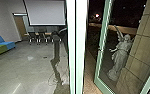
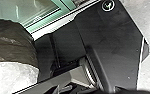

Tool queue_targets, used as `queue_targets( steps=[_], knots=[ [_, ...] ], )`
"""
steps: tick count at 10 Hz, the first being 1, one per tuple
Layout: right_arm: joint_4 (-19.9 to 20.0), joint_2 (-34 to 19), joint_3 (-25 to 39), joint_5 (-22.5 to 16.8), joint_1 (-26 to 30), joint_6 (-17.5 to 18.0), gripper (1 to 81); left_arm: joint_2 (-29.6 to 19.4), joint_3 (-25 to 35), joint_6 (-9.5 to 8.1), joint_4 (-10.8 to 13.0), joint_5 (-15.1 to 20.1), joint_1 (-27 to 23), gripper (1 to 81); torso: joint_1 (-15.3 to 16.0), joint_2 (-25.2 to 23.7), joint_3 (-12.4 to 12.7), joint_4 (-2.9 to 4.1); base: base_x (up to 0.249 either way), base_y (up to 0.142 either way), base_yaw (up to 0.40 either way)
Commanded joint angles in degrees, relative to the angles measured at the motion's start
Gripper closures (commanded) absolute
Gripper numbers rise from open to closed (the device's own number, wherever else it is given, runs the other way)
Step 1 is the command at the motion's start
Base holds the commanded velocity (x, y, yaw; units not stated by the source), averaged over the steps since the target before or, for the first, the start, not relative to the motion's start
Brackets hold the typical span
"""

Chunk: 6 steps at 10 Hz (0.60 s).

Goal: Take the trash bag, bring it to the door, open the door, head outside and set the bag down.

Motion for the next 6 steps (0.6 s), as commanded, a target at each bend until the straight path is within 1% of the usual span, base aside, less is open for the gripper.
queue_targets(
  steps=[1,3,6],
  knots=[
    [-1.4,0.8,0.4,-3.0,2.1,-0.8,1.0,-0.3,-0.2,0.69,0.3,3.1,-3.4,81.1,0.0,0.0,0.0,0.00,-0.090,0.000,0.000],
    [-2.0,0.8,0.3,-3.1,2.0,-0.8,1.0,0.0,-0.2,0.96,0.3,3.0,-3.4,81.1,0.0,0.0,0.0,0.00,-0.087,0.000,0.000],
    [-2.1,0.8,0.2,-3.1,2.0,-0.8,1.0,0.0,-0.2,0.96,0.2,2.9,-3.4,81.1,-0.1,0.0,0.0,0.00,0.000,0.000,0.000]
  ],
)
